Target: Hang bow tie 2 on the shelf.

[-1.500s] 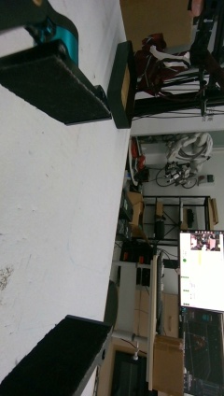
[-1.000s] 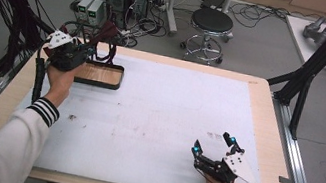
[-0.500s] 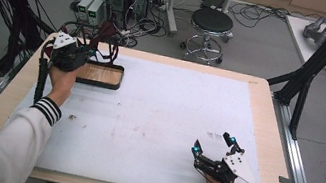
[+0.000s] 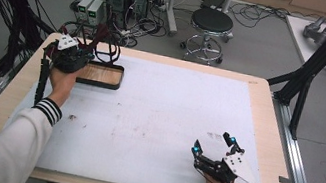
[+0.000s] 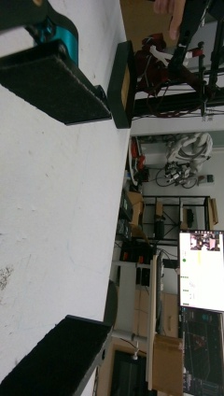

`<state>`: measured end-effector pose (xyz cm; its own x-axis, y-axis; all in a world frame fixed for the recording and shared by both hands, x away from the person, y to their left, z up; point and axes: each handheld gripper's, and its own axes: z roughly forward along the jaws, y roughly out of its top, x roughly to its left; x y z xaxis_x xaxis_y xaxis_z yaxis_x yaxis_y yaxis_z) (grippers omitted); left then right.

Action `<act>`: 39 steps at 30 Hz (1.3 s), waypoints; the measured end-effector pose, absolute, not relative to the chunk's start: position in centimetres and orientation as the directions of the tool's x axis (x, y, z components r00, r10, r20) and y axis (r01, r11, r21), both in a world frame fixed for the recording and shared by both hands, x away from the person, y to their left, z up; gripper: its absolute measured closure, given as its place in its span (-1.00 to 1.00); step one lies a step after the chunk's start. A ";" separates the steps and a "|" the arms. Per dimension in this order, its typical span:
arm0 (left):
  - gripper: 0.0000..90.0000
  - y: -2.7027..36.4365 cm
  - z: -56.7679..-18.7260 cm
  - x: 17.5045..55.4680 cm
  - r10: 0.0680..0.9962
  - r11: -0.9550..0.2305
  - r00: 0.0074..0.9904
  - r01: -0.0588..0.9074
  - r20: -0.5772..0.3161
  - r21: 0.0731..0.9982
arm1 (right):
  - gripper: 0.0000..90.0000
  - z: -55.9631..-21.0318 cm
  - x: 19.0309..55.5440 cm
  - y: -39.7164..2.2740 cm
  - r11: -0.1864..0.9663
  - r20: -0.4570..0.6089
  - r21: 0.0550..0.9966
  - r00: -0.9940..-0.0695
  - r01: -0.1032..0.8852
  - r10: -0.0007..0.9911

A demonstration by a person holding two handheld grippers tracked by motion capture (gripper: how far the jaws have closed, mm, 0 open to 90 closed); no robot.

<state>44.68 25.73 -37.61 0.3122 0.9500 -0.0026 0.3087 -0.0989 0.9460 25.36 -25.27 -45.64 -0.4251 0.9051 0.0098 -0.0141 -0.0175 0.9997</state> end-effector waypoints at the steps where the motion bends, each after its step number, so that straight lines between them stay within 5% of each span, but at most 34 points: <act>1: 0.75 25.8 -37.7 44.7 0.952 -0.099 0.306 0.317 -0.003 0.943 | -0.99 -45.6 25.4 -25.3 -0.016 0.007 1.000 -0.425 -0.016 0.905; 20: 0.63 26.2 -38.5 44.4 0.941 -0.125 0.340 0.340 0.002 0.932 | -0.99 -45.6 25.4 -25.3 -0.015 0.007 1.000 -0.427 -0.016 0.904; 32: -0.54 26.1 -38.5 43.5 0.865 -0.123 0.500 0.274 -0.032 0.954 | -0.99 -45.6 25.4 -25.3 -0.015 0.007 1.000 -0.427 -0.015 0.904; 39: -0.69 26.4 -38.8 39.7 0.772 -0.141 0.636 0.183 -0.008 0.973 | -0.99 -45.6 25.4 -25.3 -0.011 0.000 1.000 -0.426 -0.023 0.905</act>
